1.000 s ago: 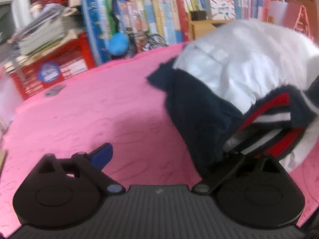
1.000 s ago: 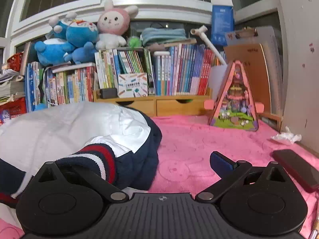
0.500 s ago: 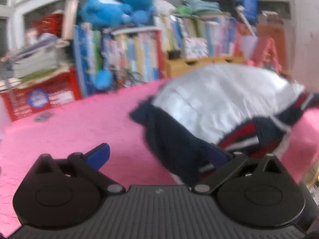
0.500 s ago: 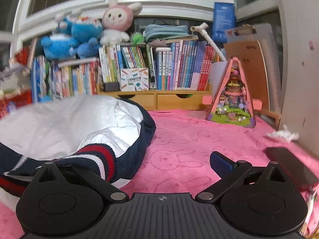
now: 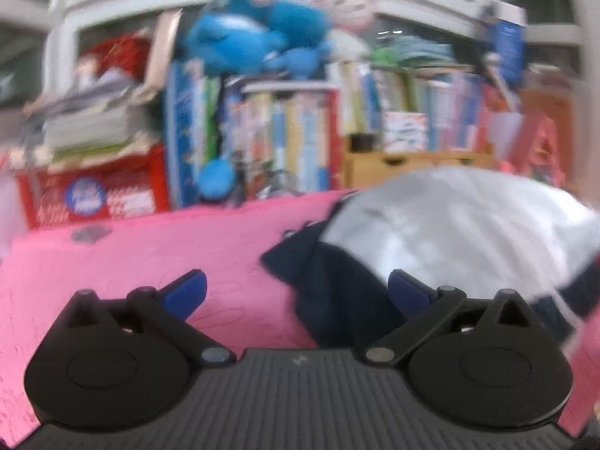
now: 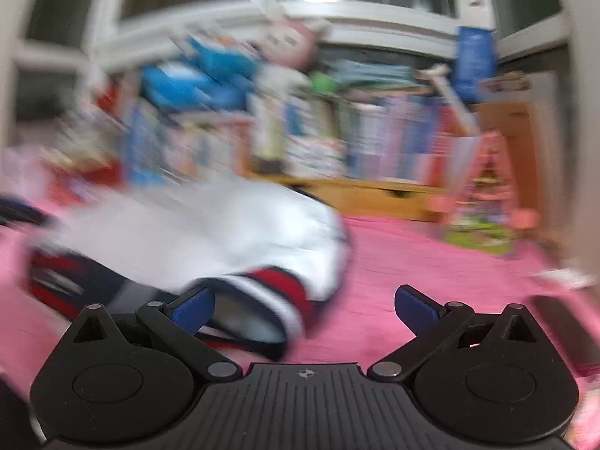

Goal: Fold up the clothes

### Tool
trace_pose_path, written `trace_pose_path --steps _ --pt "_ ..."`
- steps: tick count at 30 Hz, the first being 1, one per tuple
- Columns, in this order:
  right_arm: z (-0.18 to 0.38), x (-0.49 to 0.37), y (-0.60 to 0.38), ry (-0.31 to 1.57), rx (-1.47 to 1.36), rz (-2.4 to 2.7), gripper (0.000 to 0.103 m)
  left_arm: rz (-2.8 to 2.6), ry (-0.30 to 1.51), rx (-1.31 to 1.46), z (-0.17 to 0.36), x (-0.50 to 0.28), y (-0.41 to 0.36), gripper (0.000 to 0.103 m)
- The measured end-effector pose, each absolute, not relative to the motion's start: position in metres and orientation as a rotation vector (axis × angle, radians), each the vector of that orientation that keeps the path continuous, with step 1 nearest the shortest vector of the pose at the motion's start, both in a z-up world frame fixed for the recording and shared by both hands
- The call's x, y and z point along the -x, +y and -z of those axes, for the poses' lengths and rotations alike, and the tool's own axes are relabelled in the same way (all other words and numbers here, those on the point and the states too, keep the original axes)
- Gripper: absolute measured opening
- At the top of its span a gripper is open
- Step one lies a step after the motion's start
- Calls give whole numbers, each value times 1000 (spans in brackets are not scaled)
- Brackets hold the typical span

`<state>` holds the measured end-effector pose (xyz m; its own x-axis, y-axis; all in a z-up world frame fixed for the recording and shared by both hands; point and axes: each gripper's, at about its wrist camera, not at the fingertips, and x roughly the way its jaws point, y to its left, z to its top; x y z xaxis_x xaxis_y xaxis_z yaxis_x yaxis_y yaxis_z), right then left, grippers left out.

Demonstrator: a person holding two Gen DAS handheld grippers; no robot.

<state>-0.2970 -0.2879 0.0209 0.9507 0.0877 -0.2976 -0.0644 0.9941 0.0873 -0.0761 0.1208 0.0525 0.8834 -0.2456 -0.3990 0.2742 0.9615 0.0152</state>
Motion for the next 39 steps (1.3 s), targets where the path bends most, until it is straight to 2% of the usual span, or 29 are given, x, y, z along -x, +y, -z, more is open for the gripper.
trace_pose_path --steps 3,6,12,15,22,25,28,31,33,36,39 --pt "-31 300 -297 310 -281 -367 103 237 464 -121 -34 49 115 103" --pt "-30 281 -274 347 -351 -611 103 229 531 -115 -18 29 109 103" --pt "0 208 -187 583 -397 -921 103 222 643 -53 -1 5 111 103" --pt "9 185 -155 646 -333 -915 103 223 678 -36 2 2 115 103" --pt "0 172 -135 508 -77 -623 103 212 687 -72 3 2 110 103" --pt "12 166 -114 551 24 -635 103 208 689 -73 3 2 108 103" --pt "23 167 -102 681 -38 -859 103 208 689 -71 3 1 108 103" --pt "21 174 -103 703 -71 -931 103 208 689 -70 3 1 108 103" --pt "17 173 -118 734 -202 -1000 103 209 689 -71 3 0 109 103" --pt "7 179 -143 733 -381 -1163 103 209 689 -72 3 0 108 103" --pt "2 185 -151 691 -374 -1172 103 208 689 -74 3 0 108 103"
